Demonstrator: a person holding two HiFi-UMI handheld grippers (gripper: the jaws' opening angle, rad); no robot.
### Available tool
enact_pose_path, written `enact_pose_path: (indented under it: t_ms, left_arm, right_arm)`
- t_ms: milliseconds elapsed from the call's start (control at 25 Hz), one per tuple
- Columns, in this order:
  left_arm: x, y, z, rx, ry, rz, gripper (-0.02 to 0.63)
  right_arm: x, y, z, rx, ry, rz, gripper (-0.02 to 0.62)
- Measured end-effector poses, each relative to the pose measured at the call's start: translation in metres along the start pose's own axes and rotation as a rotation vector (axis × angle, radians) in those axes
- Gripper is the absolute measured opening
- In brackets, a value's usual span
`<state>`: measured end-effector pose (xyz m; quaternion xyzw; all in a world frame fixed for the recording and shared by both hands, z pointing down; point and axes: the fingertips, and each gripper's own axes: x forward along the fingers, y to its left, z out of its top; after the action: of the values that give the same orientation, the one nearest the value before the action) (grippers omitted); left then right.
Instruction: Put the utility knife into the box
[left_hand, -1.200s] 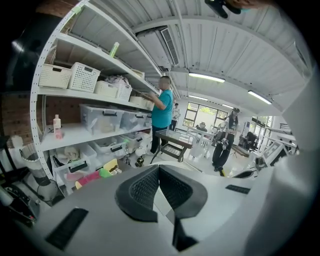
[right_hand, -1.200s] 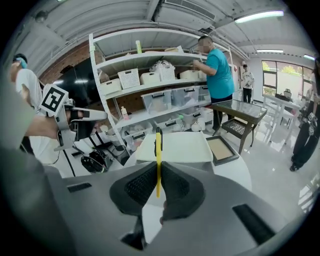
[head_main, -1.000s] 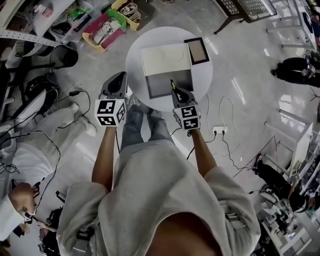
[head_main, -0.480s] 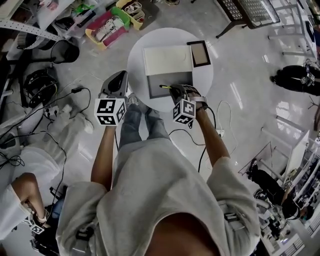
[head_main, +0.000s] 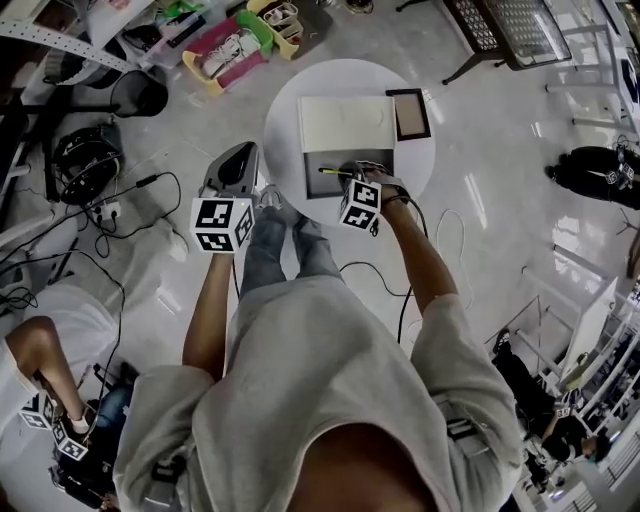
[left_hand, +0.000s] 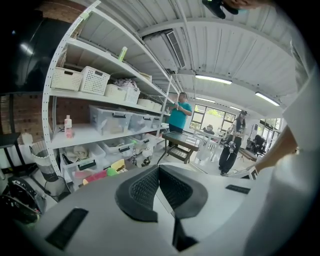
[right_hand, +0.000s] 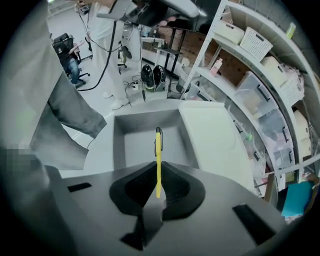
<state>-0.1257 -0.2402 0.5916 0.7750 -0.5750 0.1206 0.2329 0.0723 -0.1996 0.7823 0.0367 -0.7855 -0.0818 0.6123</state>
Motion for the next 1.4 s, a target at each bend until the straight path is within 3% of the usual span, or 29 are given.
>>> enact_pose_path:
  t_ms: [440,600,840,920,1160,1280,1400]
  left_arm:
    - [-0.007,0.021,-0.004,-0.003,-0.003,0.033,0.020]
    - [-0.009,0.018,-0.003,-0.003,0.000,0.033,0.020]
    - [-0.010,0.015,-0.003,0.006,0.004,0.026,0.020]
    - [-0.009,0.013,-0.003,0.010,0.003,0.022,0.020]
    - [-0.008,0.009,0.001,0.015,0.000,0.012,0.020]
    - [-0.006,0.007,0.002,0.018,-0.004,0.004,0.020]
    - [-0.002,0.006,0.005,0.022,-0.005,-0.007,0.020]
  right_arm:
    - [0.044,0.012,-0.002,0.018,0.075,0.087,0.048]
    - [0.045,0.013,-0.004,0.042,0.073,0.081,0.048]
    - [0.043,0.017,-0.003,0.100,0.055,0.137,0.066]
    - [0.040,0.017,-0.003,0.110,0.042,0.132,0.109]
    - [0.017,0.004,0.011,0.172,-0.057,0.078,0.117]
    - [-0.001,-0.009,0.017,0.254,-0.123,0.018,0.114]
    - [-0.021,-0.023,0.021,0.402,-0.199,-0.046,0.100]
